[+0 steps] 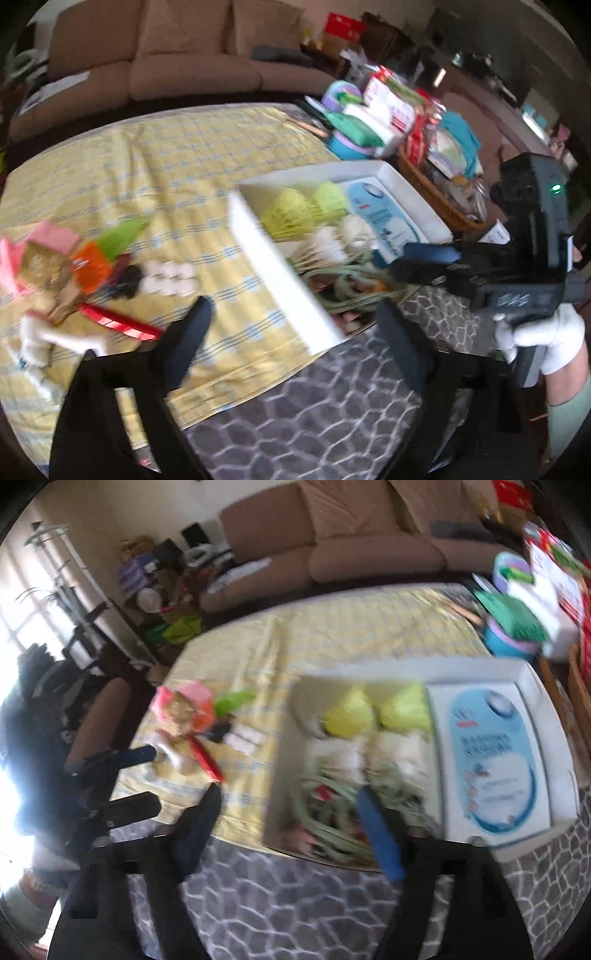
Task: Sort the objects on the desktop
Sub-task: 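Move the right tool back over the white round caps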
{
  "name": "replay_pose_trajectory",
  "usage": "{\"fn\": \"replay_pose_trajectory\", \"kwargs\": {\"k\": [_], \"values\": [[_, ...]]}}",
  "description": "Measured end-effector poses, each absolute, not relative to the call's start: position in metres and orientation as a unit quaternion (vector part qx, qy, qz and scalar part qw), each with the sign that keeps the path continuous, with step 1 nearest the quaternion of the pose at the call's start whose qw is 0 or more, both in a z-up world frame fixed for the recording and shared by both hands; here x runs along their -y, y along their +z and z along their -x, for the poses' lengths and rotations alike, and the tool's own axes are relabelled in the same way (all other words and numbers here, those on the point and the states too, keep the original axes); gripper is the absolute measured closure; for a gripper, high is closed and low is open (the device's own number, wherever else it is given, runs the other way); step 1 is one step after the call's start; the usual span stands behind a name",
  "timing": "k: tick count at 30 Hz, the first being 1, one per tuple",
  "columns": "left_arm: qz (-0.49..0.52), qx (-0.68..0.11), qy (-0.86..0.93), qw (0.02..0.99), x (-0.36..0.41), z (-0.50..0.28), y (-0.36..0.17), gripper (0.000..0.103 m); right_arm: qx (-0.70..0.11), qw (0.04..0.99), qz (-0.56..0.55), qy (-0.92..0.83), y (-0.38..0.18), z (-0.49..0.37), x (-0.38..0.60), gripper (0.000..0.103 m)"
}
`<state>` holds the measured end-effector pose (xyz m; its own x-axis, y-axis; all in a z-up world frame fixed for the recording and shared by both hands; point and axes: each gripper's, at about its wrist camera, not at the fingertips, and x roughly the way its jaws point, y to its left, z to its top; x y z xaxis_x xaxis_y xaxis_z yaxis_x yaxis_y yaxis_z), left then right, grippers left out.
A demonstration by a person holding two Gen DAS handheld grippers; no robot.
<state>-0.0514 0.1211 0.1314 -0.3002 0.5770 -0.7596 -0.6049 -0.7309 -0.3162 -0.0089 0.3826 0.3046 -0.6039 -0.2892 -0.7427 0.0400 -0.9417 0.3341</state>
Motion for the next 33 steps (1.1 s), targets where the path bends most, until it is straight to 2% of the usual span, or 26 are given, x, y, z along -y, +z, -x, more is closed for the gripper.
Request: {"fn": "replay_pose_trajectory", "kwargs": {"k": [4,18,27,33], "values": [[0.457,0.014,0.820,0.344,-0.064,0.056,0.130,0.000,0.140,0.109,-0.414,-0.893,0.313,0.015,-0.349,0.000],[0.455,0.079,0.853,0.244,0.105,0.057,0.113,0.000,0.165,0.125,-0.402,-0.892,0.289,0.035,-0.265,0.000],[0.465,0.087,0.855,0.212,0.149,0.059,0.086,0.000,0.136,0.101,-0.416,-0.893,0.258,0.059,-0.242,0.000],[0.474,0.094,0.848,0.215,0.150,0.070,0.067,0.000,0.068,0.085,-0.439,-0.892,0.234,0.094,-0.236,0.001]]}}
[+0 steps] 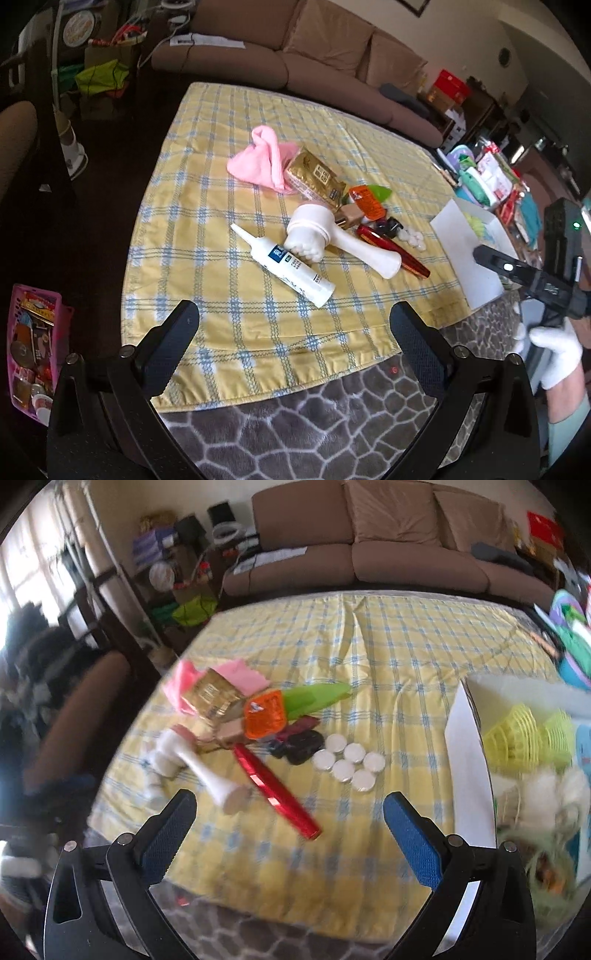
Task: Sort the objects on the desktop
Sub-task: 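Move the right tool back over the white round caps, then close the right tool around the cluster of white round caps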
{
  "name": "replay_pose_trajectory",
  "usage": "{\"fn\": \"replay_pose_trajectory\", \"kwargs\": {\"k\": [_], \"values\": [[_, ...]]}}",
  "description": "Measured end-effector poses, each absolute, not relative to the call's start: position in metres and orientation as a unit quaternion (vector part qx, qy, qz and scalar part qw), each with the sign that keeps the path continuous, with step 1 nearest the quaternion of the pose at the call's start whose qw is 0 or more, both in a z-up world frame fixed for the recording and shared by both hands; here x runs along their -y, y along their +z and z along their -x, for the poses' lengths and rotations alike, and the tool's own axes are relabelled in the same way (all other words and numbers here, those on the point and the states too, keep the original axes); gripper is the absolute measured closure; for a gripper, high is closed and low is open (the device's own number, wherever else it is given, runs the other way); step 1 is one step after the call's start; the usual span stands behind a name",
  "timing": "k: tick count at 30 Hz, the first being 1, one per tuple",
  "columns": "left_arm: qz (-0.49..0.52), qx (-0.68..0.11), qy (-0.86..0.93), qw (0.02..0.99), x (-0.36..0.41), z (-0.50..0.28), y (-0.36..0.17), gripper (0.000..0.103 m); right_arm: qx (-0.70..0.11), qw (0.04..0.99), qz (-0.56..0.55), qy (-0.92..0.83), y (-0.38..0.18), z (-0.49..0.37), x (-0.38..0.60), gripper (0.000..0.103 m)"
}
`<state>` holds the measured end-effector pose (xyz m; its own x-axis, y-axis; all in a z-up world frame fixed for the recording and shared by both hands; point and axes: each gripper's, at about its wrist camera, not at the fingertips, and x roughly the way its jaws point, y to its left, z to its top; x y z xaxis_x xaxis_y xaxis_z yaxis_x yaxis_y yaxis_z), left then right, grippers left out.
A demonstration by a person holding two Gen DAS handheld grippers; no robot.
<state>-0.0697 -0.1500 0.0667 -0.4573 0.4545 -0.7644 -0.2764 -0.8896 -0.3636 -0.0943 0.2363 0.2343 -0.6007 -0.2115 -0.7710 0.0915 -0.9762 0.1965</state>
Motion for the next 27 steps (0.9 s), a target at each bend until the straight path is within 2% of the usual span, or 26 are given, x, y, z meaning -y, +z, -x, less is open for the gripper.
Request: {"fn": "replay_pose_trajectory", "kwargs": {"k": [4,9,12,14,17,24,27], "values": [[0.475,0.071,0.849,0.222,0.139,0.075,0.059,0.000,-0.009,0.092,-0.476,-0.875,0.223,0.128,-0.235,0.003],[0.482,0.068,0.841,0.236,0.134,0.082,0.050,0.000,-0.137,0.123,-0.541,-0.821,0.208,0.163,-0.227,0.013],[0.484,0.082,0.837,0.242,0.134,0.086,0.049,0.000,-0.187,0.143,-0.575,-0.783,0.194,0.179,-0.226,0.020],[0.481,0.084,0.836,0.249,0.133,0.087,0.052,0.000,-0.197,0.146,-0.588,-0.771,0.186,0.187,-0.228,0.031],[0.477,0.083,0.836,0.259,0.128,0.089,0.055,0.000,-0.196,0.155,-0.599,-0.761,0.176,0.194,-0.232,0.035],[0.477,0.074,0.828,0.285,0.116,0.086,0.056,0.000,-0.147,0.168,-0.610,-0.760,0.169,0.195,-0.246,0.036],[0.471,0.075,0.826,0.301,0.111,0.083,0.059,0.000,-0.128,0.169,-0.616,-0.759,0.173,0.193,-0.248,0.056]]}}
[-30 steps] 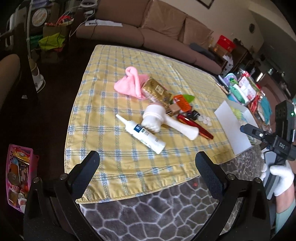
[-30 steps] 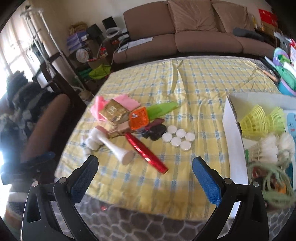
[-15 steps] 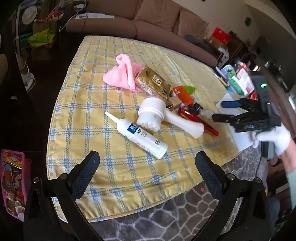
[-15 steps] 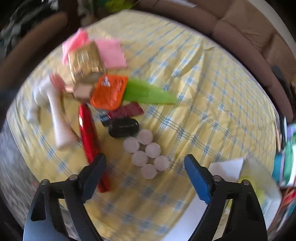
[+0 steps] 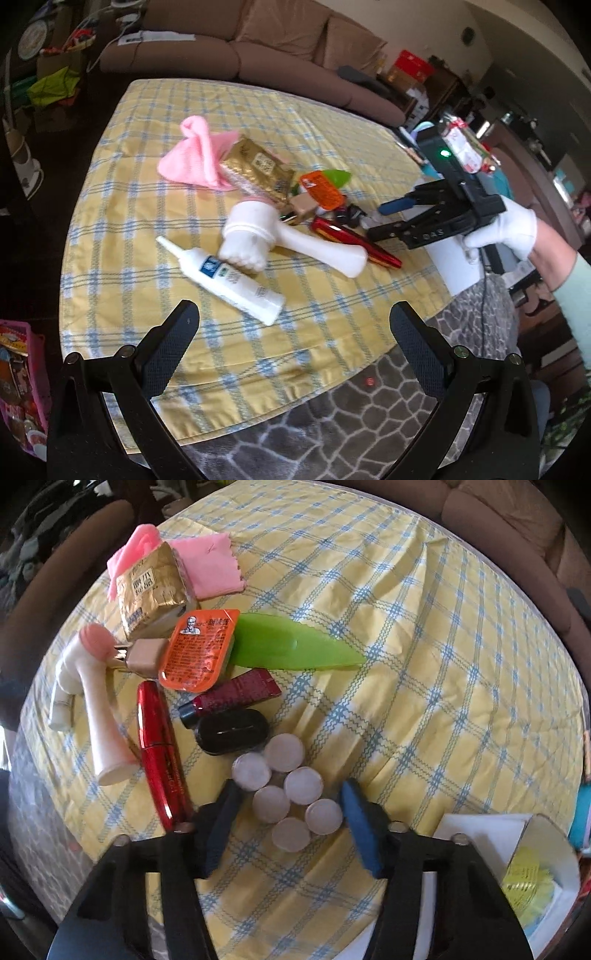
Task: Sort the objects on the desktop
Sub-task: 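Close the right tool around the cluster of white round caps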
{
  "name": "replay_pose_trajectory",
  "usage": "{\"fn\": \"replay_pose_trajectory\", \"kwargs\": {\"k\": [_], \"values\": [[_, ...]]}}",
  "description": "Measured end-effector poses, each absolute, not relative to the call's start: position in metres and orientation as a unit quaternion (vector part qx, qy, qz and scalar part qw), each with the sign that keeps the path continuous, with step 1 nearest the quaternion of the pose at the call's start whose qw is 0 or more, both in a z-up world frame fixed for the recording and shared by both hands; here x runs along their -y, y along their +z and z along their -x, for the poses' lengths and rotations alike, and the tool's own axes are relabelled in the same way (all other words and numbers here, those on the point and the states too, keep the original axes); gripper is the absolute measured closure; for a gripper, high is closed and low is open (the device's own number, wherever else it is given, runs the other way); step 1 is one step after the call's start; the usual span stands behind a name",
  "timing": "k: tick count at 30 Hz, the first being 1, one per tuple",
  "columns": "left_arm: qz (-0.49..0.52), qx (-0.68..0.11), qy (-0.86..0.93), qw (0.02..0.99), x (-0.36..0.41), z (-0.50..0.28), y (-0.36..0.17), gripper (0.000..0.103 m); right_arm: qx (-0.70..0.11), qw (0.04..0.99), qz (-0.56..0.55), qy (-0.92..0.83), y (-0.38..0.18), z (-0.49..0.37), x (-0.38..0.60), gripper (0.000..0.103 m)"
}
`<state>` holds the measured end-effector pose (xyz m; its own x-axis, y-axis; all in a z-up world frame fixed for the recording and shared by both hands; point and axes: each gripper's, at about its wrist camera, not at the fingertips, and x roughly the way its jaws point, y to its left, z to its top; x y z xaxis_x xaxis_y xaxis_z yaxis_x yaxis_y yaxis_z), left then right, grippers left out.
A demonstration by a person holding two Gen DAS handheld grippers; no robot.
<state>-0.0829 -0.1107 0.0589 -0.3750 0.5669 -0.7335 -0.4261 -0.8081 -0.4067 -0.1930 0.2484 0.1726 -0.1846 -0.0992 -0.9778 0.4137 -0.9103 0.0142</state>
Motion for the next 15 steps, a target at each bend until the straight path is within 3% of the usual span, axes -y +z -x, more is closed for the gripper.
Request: {"fn": "replay_pose_trajectory", "kwargs": {"k": [8,10,15], "values": [[0.446,0.038,0.833,0.327,0.088,0.079,0.069,0.000,0.025,0.172,-0.575,-0.799,0.217,0.156,-0.270,0.059],[0.448,0.023,0.833,0.325,0.077,0.083,0.072,0.000,0.065,0.186,-0.550,-0.811,0.239,0.142,-0.275,0.080],[0.445,-0.015,0.827,0.344,0.024,0.105,0.083,0.000,0.083,0.175,-0.536,-0.822,0.265,0.121,-0.284,0.077]]}}
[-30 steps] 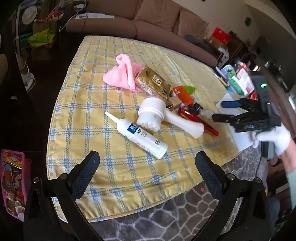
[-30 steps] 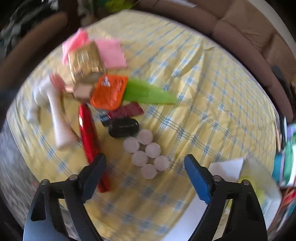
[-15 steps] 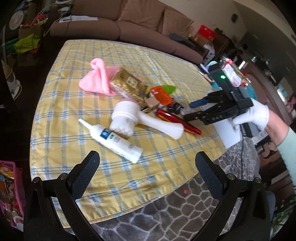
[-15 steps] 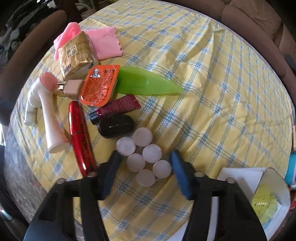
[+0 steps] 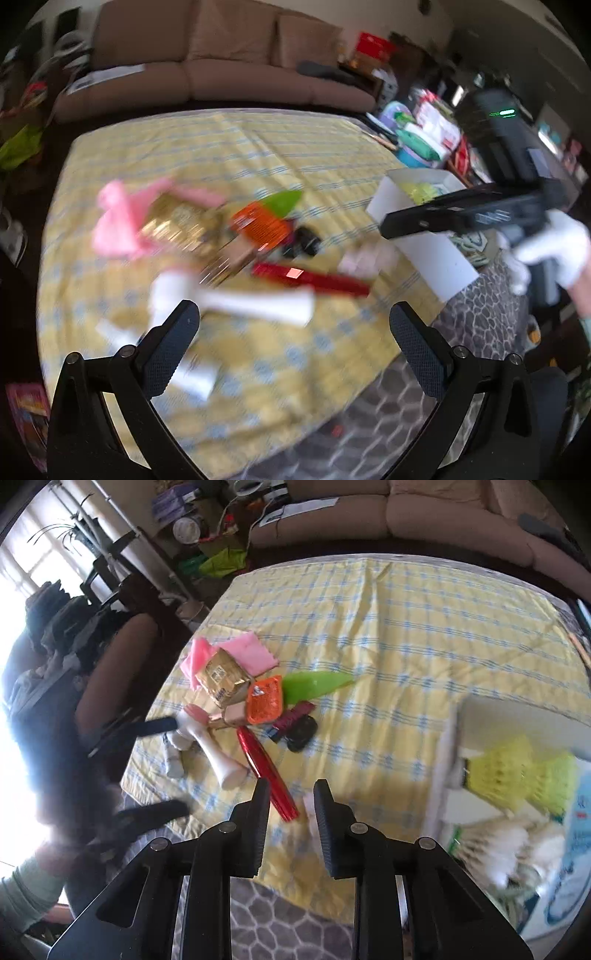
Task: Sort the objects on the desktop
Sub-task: 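Close the right tool around the cluster of white round caps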
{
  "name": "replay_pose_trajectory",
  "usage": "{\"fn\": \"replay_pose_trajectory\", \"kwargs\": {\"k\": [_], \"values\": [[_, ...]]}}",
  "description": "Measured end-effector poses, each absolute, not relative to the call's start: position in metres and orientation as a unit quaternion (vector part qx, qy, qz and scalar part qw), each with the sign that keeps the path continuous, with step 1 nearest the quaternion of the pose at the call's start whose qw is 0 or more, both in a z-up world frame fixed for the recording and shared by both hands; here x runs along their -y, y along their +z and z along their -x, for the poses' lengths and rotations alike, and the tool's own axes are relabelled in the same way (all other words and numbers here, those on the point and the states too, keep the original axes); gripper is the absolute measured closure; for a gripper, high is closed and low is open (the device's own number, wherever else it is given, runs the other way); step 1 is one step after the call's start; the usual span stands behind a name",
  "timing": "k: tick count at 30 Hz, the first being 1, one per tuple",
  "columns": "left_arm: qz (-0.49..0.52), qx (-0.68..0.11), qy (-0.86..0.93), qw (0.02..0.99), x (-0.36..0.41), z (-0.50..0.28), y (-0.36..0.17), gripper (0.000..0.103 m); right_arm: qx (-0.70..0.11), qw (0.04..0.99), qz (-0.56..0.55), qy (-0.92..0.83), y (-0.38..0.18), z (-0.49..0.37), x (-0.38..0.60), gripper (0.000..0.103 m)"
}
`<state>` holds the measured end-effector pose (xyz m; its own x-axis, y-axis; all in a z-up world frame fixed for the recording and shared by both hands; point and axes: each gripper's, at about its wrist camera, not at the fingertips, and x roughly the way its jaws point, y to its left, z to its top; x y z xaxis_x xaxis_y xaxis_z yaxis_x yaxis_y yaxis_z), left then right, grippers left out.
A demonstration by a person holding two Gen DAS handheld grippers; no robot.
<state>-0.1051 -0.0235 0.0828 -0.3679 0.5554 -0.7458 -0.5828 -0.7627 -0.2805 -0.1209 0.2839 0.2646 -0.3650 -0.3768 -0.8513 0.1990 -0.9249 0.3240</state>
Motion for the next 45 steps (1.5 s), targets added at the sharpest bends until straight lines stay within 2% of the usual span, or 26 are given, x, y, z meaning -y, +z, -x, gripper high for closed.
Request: {"fn": "replay_pose_trajectory", "kwargs": {"k": [4,7,9,13,14,15,17,24,28,33,37,39,40,41,43,45], "values": [[0.464,-0.061,0.814,0.345,-0.035,0.137,0.074,0.001,0.069,0.158,-0.517,-0.838,0.285,0.106,-0.290,0.077],[0.474,-0.099,0.809,0.332,-0.072,0.156,0.065,0.012,0.047,0.155,-0.499,-0.852,0.297,0.084,-0.293,0.077],[0.474,-0.134,0.807,0.326,-0.091,0.160,0.060,0.026,0.032,0.157,-0.494,-0.855,0.297,0.076,-0.293,0.077],[0.486,-0.186,0.795,0.311,-0.118,0.168,0.041,0.037,0.041,0.167,-0.496,-0.851,0.292,0.068,-0.297,0.077],[0.492,-0.192,0.792,0.306,-0.121,0.169,0.035,0.049,0.039,0.168,-0.496,-0.851,0.290,0.070,-0.297,0.075],[0.497,-0.191,0.790,0.303,-0.123,0.170,0.032,0.066,0.040,0.169,-0.497,-0.850,0.287,0.071,-0.297,0.075],[0.505,-0.175,0.790,0.301,-0.119,0.173,0.028,0.085,0.047,0.166,-0.498,-0.850,0.283,0.072,-0.299,0.074],[0.511,-0.112,0.796,0.305,-0.078,0.173,0.043,0.085,0.040,0.163,-0.501,-0.849,0.275,0.080,-0.290,0.074],[0.501,-0.044,0.800,0.326,-0.044,0.165,0.069,0.085,-0.014,0.142,-0.515,-0.845,0.266,0.093,-0.272,0.055],[0.469,0.006,0.812,0.348,-0.001,0.130,0.109,0.085,-0.097,0.119,-0.555,-0.817,0.236,0.118,-0.241,0.055],[0.456,0.039,0.814,0.357,0.033,0.101,0.120,0.085,-0.154,0.101,-0.604,-0.775,0.204,0.132,-0.227,0.055],[0.457,0.052,0.812,0.359,0.048,0.091,0.118,0.085,-0.187,0.093,-0.620,-0.756,0.189,0.136,-0.225,0.051],[0.459,0.058,0.811,0.359,0.054,0.086,0.116,0.085,-0.195,0.089,-0.626,-0.750,0.184,0.137,-0.226,0.043],[0.462,0.063,0.809,0.358,0.061,0.082,0.113,0.085,-0.211,0.086,-0.627,-0.745,0.179,0.137,-0.224,0.040],[0.464,0.072,0.807,0.357,0.071,0.078,0.110,0.085,-0.235,0.091,-0.627,-0.737,0.173,0.136,-0.219,0.036],[0.465,0.081,0.807,0.356,0.080,0.074,0.107,0.085,-0.249,0.093,-0.626,-0.733,0.170,0.135,-0.217,0.036]]}}
